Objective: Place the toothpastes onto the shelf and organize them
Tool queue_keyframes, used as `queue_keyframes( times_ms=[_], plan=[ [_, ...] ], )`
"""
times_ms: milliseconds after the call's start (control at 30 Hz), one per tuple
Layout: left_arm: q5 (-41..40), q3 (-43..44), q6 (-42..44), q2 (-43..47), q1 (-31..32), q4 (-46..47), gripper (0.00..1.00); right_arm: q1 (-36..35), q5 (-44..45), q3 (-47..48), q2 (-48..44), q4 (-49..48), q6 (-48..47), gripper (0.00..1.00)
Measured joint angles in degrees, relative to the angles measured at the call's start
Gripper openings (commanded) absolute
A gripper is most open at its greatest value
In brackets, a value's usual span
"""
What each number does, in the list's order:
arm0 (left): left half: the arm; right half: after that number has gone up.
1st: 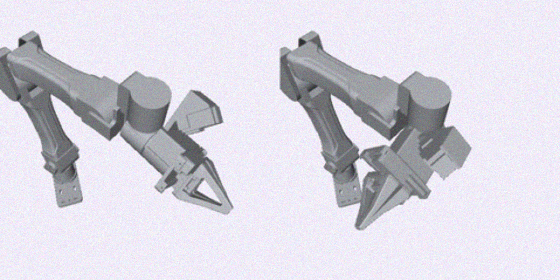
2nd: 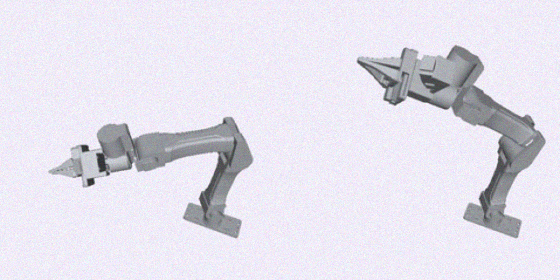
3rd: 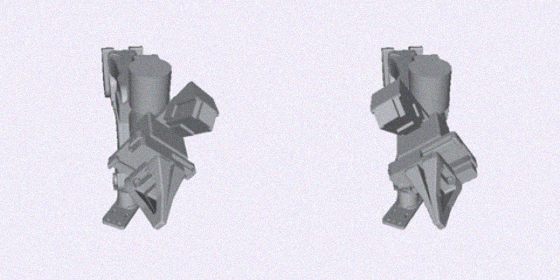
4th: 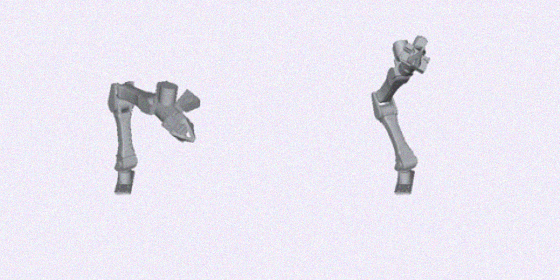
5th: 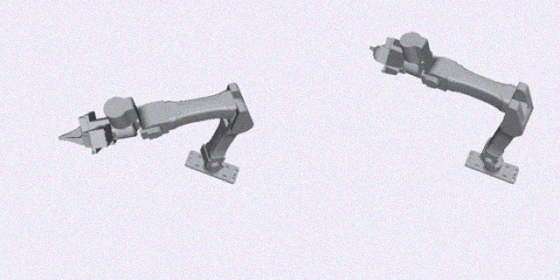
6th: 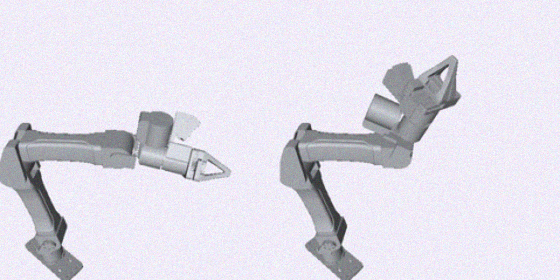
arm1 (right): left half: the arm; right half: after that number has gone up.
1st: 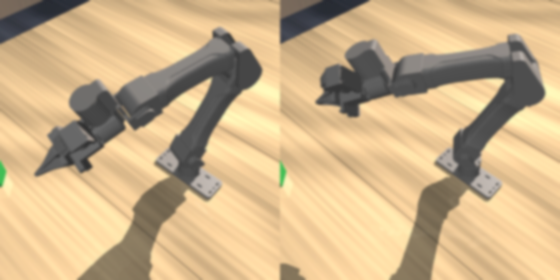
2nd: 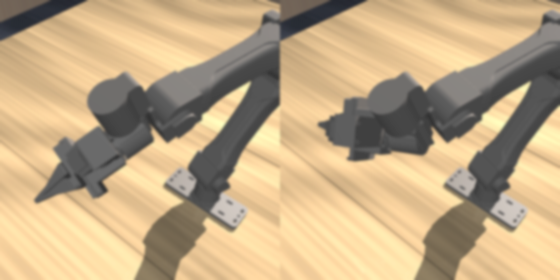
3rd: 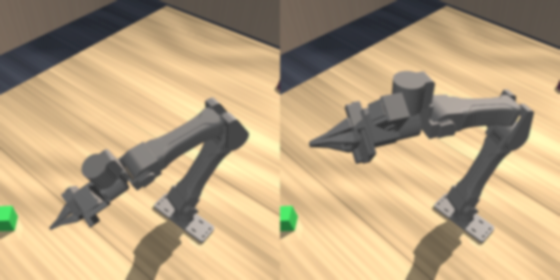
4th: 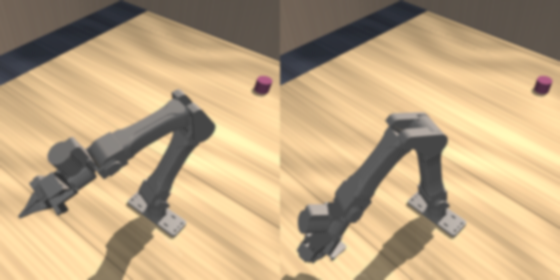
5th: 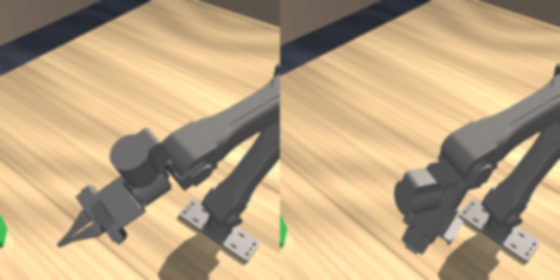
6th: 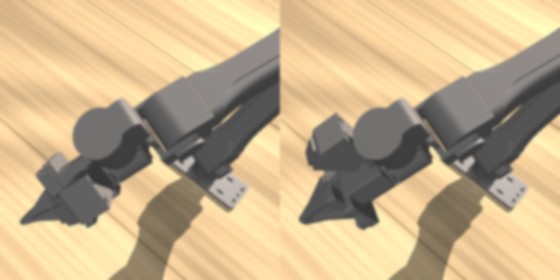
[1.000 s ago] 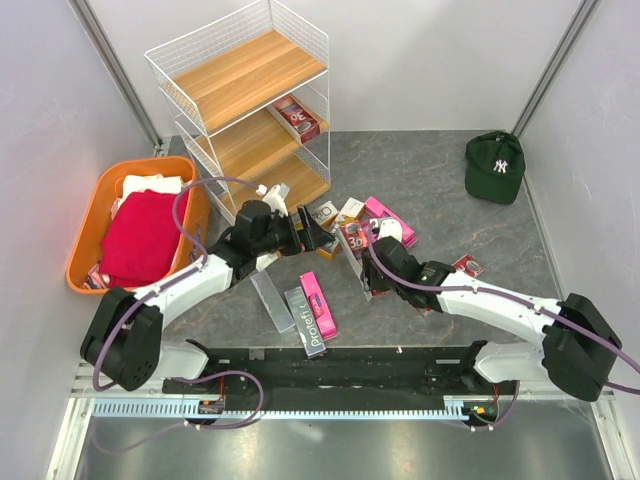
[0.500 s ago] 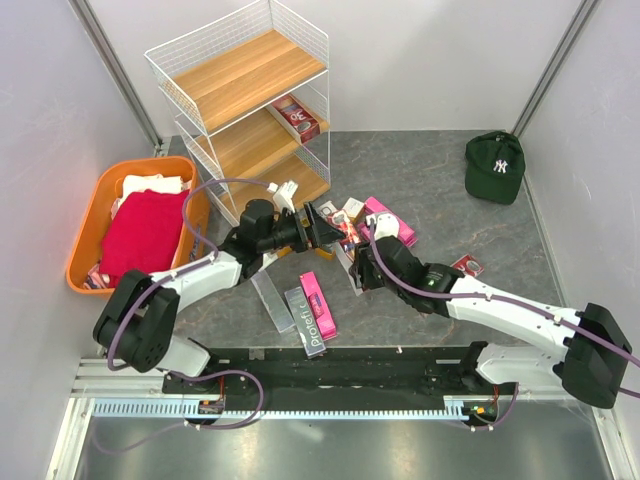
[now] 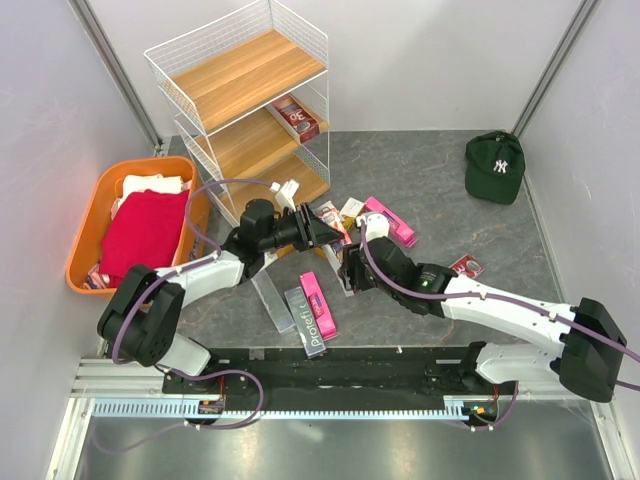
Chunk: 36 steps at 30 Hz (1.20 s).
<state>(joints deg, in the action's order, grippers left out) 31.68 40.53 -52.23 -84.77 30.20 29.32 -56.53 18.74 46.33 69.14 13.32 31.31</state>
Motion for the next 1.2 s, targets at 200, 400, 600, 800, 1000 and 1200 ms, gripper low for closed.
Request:
queue_keyframes(
  times_ms=[200, 400, 600, 800, 1000, 1200],
  plan=[
    [2.0, -3.5, -1.2, 0.5, -2.2, 3.6, 0.41, 0.0, -0.9, 1.8, 0.2, -0.8, 1.3, 0.97],
    [4.4, -9.9, -3.9, 6.5, -8.6, 5.5, 0.40, 0.0, -2.5, 2.6, 0.0, -3.4, 3.3, 0.98],
    [4.0, -16.0, -7.4, 19.3, -15.1, 6.0, 0.40, 3.4, -9.2, -0.5, -4.3, -11.5, 9.0, 0.98],
    [3.8, -22.0, -10.7, 32.9, -25.1, 5.0, 0.41, 9.2, -19.7, -7.1, -4.8, -25.5, 16.6, 0.98],
    [4.8, -24.2, -14.6, 39.6, -33.2, 4.3, 0.41, 9.1, -28.8, -9.0, 0.6, -37.0, 22.2, 0.98],
    [6.3, -27.7, -20.7, 37.7, -36.5, 9.5, 0.40, 8.6, -32.7, -10.2, 4.2, -44.0, 25.9, 0.98]
  ],
)
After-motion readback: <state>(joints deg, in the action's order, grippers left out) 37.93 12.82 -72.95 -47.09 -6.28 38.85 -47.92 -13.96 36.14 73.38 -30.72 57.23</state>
